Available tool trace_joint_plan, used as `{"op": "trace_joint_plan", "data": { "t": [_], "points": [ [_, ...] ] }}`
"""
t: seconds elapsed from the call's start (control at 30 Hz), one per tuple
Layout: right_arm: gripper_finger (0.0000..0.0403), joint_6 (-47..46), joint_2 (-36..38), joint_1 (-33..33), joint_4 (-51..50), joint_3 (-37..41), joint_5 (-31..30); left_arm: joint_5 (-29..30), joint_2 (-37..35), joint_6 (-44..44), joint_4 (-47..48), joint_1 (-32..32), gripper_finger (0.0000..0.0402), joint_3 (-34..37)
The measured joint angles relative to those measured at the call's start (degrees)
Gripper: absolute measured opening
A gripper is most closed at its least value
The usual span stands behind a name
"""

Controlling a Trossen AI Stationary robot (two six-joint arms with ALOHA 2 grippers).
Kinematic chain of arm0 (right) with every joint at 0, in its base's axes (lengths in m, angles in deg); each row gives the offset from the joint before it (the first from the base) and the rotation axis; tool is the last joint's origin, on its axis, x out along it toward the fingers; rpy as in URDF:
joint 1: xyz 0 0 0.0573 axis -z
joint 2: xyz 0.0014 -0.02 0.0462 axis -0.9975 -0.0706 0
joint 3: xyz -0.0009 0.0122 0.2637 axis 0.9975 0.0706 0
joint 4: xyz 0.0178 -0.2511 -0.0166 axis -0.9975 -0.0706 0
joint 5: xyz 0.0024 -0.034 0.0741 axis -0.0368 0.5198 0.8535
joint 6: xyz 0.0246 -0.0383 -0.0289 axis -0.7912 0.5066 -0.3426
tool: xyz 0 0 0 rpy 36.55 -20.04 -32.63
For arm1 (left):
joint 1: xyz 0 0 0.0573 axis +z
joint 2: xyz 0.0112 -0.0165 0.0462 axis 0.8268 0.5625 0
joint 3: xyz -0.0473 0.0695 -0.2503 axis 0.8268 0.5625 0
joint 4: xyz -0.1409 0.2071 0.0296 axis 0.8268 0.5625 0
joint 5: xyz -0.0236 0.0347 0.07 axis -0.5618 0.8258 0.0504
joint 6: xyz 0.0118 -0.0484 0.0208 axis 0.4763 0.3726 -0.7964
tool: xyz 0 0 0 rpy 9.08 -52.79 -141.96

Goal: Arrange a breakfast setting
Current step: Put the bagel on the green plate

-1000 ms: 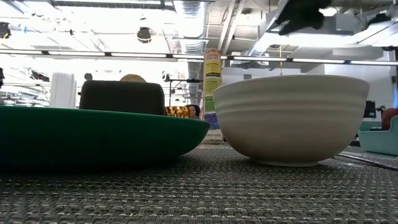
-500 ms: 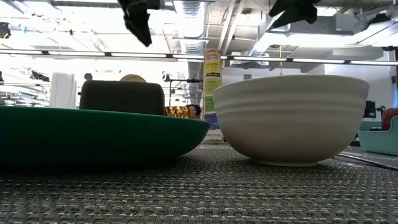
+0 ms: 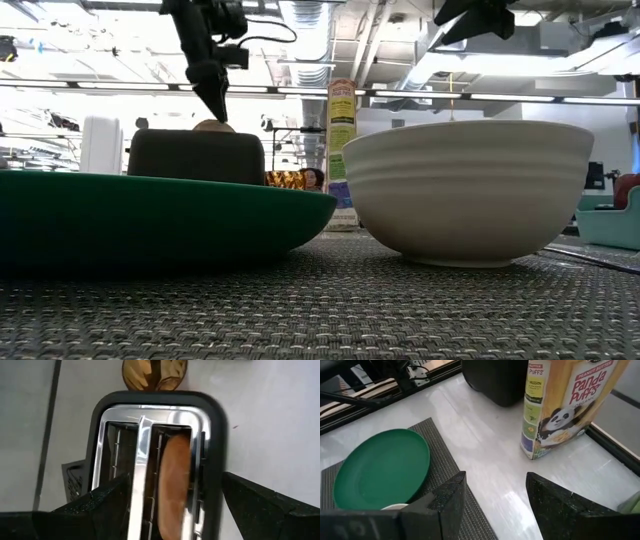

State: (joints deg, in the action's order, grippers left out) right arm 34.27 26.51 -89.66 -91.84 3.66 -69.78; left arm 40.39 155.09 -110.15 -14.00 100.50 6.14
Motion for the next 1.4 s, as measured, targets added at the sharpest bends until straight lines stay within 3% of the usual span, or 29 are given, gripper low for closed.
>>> {"op": "trace_joint_plan", "data": {
  "t": [0.27, 0.57, 0.73, 1.1, 1.4],
  "points": [
    [0.0232, -1.37, 0.00, 0.00, 0.02, 0.00, -0.02, -0.44, -0.13, -3.68, -1.50, 2.90, 0.0277, 3.29],
    [0.0232, -1.66, 0.00, 0.00, -0.03, 0.00, -0.04, 0.70, -0.13, -4.62, -0.50, 3.35, 0.0171, 2.30],
    [0.0232, -1.63, 0.00, 0.00, -0.01, 0.00, -0.07, 5.07, -0.13, -4.79, -0.66, 3.63, 0.0125, 2.26],
    [0.0232, -1.50, -0.41, 0.00, -0.06, 0.00, -0.09, 5.30, -1.36, -2.36, -0.91, 3.35, 0.0012, 2.22],
    [0.0232, -1.52, -0.42, 1.03, -0.01, 0.00, -0.28, 7.97, -8.07, 0.82, -1.62, 3.37, 0.0010, 2.22]
  ]
}}
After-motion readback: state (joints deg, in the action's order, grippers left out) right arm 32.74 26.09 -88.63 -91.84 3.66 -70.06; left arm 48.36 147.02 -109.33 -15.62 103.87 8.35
